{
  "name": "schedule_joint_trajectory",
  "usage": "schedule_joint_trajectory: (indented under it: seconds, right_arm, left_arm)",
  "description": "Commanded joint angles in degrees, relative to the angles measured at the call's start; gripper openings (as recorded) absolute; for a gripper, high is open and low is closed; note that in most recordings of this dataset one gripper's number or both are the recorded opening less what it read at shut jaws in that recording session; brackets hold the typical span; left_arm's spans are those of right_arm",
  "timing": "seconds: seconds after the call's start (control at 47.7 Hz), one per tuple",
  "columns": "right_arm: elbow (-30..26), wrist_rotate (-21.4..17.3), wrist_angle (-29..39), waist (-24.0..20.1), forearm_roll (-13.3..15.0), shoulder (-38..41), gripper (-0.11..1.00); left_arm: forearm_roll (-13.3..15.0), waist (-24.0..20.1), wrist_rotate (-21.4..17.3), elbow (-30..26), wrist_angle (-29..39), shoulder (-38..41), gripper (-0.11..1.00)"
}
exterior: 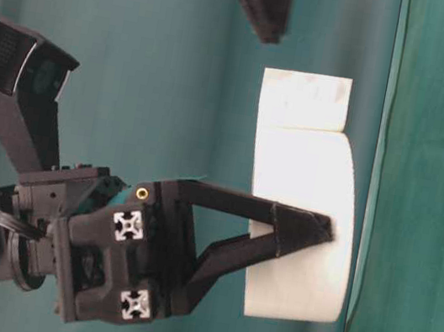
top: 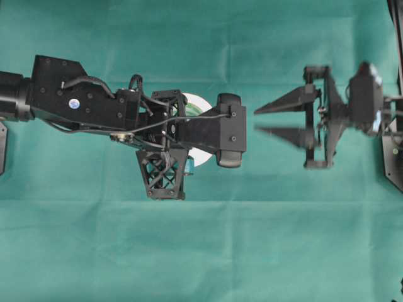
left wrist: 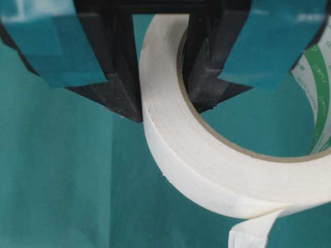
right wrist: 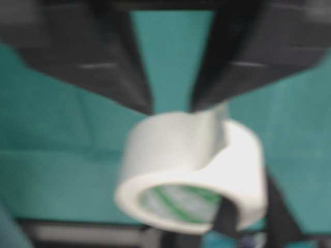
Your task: Peel off the duct tape with your right arm.
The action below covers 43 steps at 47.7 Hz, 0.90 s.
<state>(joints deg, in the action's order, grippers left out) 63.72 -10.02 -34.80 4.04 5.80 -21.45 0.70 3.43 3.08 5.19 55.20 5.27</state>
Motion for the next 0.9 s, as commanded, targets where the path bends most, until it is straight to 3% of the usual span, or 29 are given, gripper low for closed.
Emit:
schedule_joint_trajectory:
  seconds: [0.0,0.168,0.755,0.817,0.88]
  right_arm:
    - [-0.7,-0.1,-1.0,-1.4,0.2,0.4,0.2]
    - [-1.2,-0.2,-1.9,-2.2,0.1,1.2,0.65]
    - [-6.8,-0.1,-3.4,-2.1,-0.2,9.2,0.6]
    - [-7.0,-0.1,-3.4,-1.9,-0.4,9.4,0.56]
    - [-7.2,0.0,-3.3,-1.8,-0.4,9.4,0.42]
  left_arm:
    - [-0.2,-0.4,-0.1,-1.8,-0.2,-2.6,0.21]
    - [-0.2,-0.8,-0.1,-2.0,-0.3,-2.4,0.21]
    - [-0.2,-0.8,-0.1,-2.3,-0.2,-2.2,0.21]
    - [-0.2,-0.8,-0.2,-2.3,-0.2,-2.2,0.21]
    - [-0.2,-0.8,-0.1,-2.5,-0.2,-2.2,0.21]
